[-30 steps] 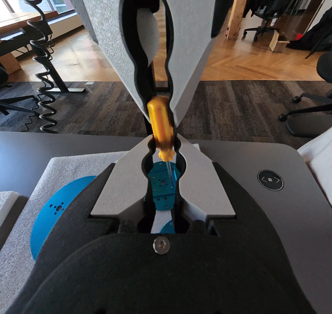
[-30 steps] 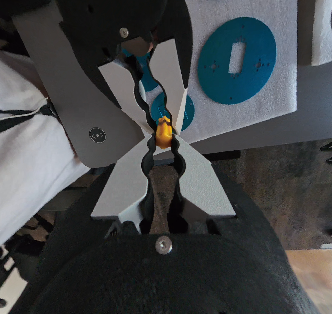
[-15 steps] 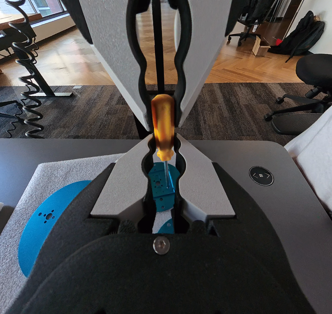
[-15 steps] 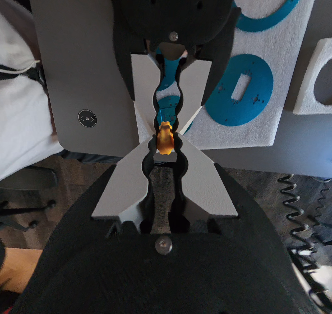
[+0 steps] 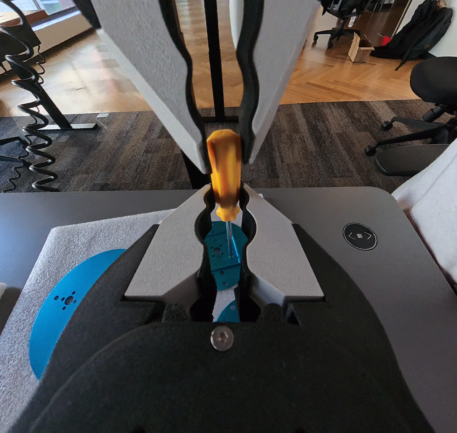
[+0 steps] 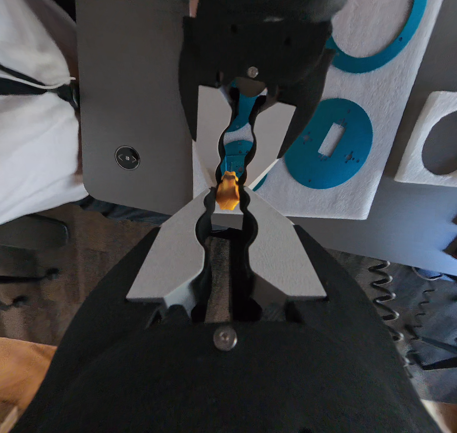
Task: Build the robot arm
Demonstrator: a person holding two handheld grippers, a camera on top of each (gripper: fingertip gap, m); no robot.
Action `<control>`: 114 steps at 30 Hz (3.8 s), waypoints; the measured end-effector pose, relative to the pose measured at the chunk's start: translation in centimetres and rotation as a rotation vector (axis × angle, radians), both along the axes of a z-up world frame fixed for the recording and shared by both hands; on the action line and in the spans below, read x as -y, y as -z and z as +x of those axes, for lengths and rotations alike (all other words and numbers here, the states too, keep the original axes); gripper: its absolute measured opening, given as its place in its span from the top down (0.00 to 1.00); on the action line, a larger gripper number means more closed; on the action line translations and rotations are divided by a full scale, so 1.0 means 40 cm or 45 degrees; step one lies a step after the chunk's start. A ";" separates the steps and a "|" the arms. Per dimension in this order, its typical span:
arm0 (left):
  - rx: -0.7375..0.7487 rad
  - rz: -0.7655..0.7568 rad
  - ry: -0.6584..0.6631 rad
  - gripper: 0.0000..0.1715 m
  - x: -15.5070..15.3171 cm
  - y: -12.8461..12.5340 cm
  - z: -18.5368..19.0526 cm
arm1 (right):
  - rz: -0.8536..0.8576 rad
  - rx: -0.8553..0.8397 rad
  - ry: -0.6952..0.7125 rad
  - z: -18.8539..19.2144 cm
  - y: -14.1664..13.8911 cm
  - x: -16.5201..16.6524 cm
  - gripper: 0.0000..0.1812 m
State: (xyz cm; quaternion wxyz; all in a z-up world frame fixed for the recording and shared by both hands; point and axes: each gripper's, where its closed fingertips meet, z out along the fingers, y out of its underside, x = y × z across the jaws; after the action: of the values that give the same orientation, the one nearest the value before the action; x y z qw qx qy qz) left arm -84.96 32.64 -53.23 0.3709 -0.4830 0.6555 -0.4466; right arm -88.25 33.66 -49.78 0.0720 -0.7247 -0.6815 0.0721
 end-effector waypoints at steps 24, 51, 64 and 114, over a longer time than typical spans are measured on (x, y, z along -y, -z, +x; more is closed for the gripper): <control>-0.005 -0.011 0.012 0.90 0.004 0.003 -0.002 | 0.021 0.085 0.132 0.019 0.008 0.000 0.92; -0.533 0.338 -0.004 0.84 -0.017 0.215 -0.057 | 0.068 0.071 0.044 -0.001 0.003 0.005 0.91; -0.548 0.137 -0.053 0.94 -0.011 0.222 -0.048 | 0.049 0.101 0.106 0.012 0.008 0.005 0.91; -0.079 -0.016 -0.061 0.92 -0.011 0.055 -0.033 | 0.159 -1.528 0.253 -0.041 0.001 -0.024 0.91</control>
State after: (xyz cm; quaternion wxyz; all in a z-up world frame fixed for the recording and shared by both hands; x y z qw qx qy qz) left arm -86.27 33.08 -55.43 0.3580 -0.5144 0.6522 -0.4264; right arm -89.91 34.63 -49.82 0.4920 -0.6122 -0.4541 0.4207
